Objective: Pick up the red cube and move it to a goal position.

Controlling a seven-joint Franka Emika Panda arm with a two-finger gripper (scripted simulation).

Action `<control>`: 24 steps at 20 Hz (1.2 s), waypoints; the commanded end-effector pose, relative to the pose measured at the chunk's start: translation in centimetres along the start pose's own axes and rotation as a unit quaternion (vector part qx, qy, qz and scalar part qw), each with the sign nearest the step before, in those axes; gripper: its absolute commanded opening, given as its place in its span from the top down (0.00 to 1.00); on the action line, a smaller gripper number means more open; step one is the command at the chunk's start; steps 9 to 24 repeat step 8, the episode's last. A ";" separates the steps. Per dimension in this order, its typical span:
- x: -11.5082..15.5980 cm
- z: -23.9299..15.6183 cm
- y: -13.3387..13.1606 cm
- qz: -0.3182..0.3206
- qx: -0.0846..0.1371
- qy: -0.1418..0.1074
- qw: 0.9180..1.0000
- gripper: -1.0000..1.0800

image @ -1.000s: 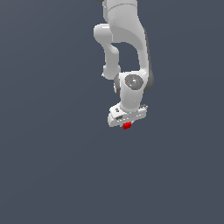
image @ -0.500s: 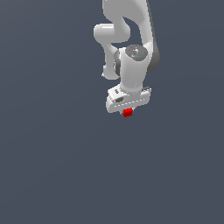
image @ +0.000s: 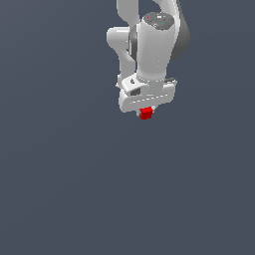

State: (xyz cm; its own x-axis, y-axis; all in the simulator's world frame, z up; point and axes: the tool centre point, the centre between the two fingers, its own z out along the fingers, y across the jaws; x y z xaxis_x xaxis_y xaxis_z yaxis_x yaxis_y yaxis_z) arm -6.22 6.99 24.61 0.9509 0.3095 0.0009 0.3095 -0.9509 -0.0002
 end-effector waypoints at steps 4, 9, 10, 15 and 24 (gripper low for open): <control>-0.2 -2.2 0.0 0.000 0.000 0.000 1.000 1.00; -0.2 -2.6 0.1 0.000 0.000 0.000 1.000 1.00; -0.2 -2.6 0.1 0.000 0.000 0.000 1.000 1.00; -0.2 -2.6 0.1 0.000 0.000 0.000 1.000 1.00; -0.2 -2.6 0.1 0.000 0.000 0.000 1.000 1.00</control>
